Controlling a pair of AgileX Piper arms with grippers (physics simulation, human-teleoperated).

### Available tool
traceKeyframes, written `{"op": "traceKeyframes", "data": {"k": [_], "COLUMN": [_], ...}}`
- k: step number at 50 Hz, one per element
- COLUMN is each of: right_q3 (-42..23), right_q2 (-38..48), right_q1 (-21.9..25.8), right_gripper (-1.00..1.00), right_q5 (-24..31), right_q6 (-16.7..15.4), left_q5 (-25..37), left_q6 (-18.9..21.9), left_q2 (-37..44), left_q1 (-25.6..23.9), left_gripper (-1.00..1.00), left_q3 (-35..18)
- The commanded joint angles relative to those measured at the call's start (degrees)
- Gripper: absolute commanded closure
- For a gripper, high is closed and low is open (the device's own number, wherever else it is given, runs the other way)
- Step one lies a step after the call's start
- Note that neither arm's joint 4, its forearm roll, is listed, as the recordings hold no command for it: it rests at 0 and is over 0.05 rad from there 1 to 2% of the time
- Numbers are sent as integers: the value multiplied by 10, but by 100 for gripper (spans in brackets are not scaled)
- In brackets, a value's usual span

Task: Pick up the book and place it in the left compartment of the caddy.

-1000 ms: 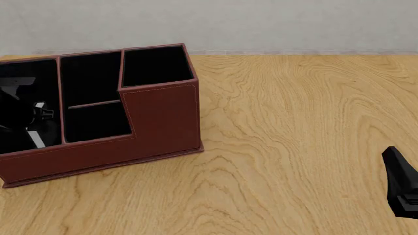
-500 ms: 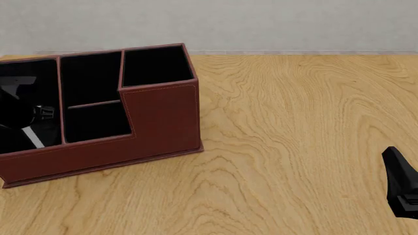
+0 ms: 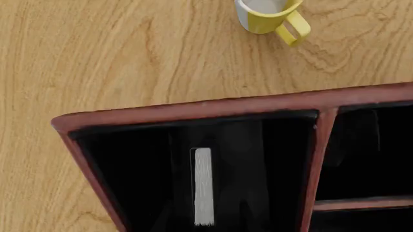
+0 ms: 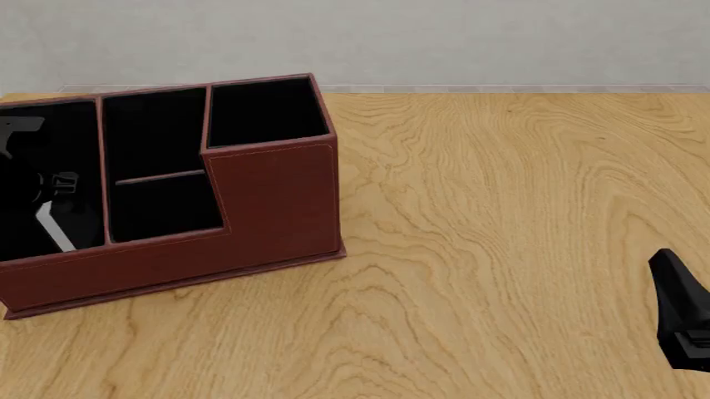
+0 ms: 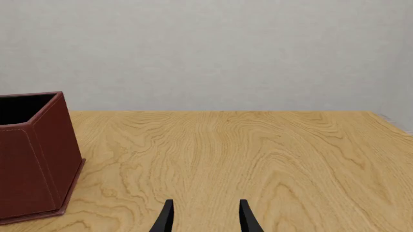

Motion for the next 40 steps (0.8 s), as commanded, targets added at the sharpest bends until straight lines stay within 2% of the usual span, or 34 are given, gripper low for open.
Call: {"op": "traceKeyframes", "data": {"k": [1, 19, 25, 30, 32, 40], "right_q3": [2, 2, 2, 2, 2, 2], "right_q2": [-2, -2, -2, -2, -2, -2], "right_q1": [0, 0, 0, 0, 0, 0], "right_gripper": [-100, -100, -100, -100, -100, -100], "right_q5": [0, 0, 0, 0, 0, 0], "right_q6": [0, 0, 0, 0, 0, 0], "left_q5": [47, 143, 183, 190, 213, 262], "left_q6": [3, 1, -13, -19, -43, -65], "left_q2": [-68, -211, -269, -304, -323, -410], "left_q1": [0, -18, -35, -40, -56, -73], "left_gripper": [-100, -100, -100, -100, -100, -100], "left_q3": [0, 17, 25, 45, 38, 66]}}
